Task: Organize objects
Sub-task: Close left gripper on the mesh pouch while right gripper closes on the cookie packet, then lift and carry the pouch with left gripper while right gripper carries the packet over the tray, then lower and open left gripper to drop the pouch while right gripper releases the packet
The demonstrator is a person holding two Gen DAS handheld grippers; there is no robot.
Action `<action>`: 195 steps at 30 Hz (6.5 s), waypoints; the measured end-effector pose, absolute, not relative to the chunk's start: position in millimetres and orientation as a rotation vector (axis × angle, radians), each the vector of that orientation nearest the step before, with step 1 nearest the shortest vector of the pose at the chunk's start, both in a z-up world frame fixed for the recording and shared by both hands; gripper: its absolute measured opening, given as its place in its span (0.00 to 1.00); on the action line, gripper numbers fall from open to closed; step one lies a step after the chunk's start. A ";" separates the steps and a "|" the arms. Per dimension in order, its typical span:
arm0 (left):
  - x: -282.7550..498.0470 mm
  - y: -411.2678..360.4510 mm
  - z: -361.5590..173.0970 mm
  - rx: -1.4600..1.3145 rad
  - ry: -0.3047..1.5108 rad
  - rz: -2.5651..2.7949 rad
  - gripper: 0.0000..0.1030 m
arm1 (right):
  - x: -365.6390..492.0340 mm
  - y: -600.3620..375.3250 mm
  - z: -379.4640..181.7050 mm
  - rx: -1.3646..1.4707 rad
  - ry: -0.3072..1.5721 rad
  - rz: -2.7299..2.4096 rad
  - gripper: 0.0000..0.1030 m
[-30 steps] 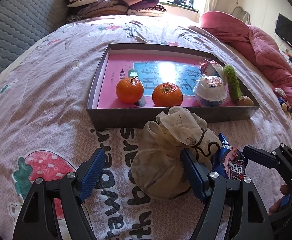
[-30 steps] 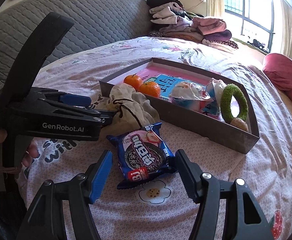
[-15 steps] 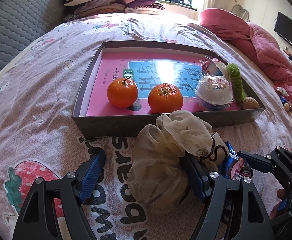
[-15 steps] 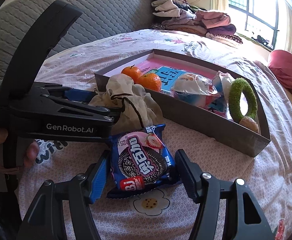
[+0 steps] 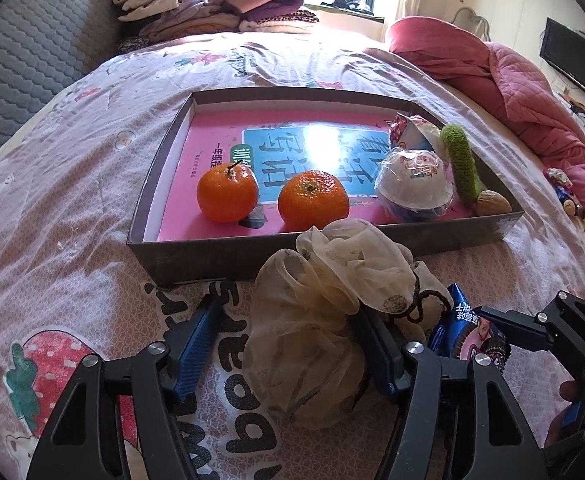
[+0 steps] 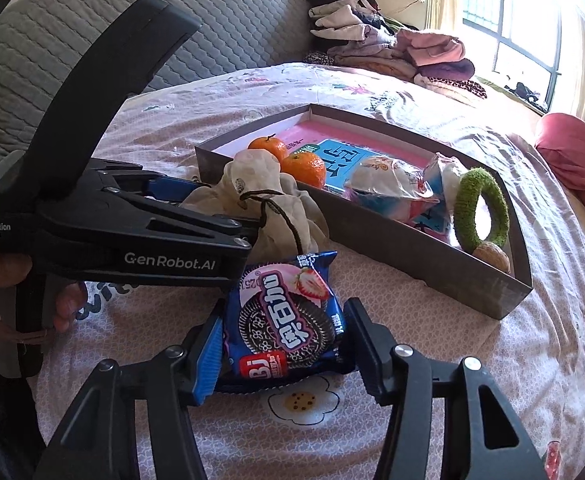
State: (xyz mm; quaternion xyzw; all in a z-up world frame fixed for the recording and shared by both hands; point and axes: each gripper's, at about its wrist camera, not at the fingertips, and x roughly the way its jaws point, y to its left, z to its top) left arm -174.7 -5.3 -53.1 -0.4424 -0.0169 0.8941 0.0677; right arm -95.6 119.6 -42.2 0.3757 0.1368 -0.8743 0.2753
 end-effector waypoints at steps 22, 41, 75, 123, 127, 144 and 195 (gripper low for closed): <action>-157.8 1.9 -36.0 -1.256 -0.038 2.686 0.14 | -93.8 132.9 -29.4 0.998 0.297 -2.381 0.53; -138.1 0.6 -2.7 -1.170 -0.035 2.740 0.14 | -98.9 160.9 -10.1 0.947 0.110 -2.457 0.52; -154.2 -12.9 38.4 -1.052 -0.050 2.846 0.14 | -133.0 186.1 43.5 0.749 0.122 -2.643 0.52; -244.2 -1.3 -1.1 -1.164 -0.028 2.858 0.14 | -229.0 172.1 19.4 0.860 0.226 -2.619 0.52; -248.5 -0.9 -6.1 -1.177 -0.028 2.852 0.14 | -230.8 168.3 10.2 0.893 0.250 -2.608 0.52; -260.9 0.3 -22.6 -1.227 -0.027 2.844 0.18 | -239.5 166.1 -15.2 0.995 0.256 -2.602 0.53; -264.0 -8.2 4.2 -1.370 -0.057 2.804 0.67 | -231.7 182.4 18.0 0.950 0.110 -2.633 0.53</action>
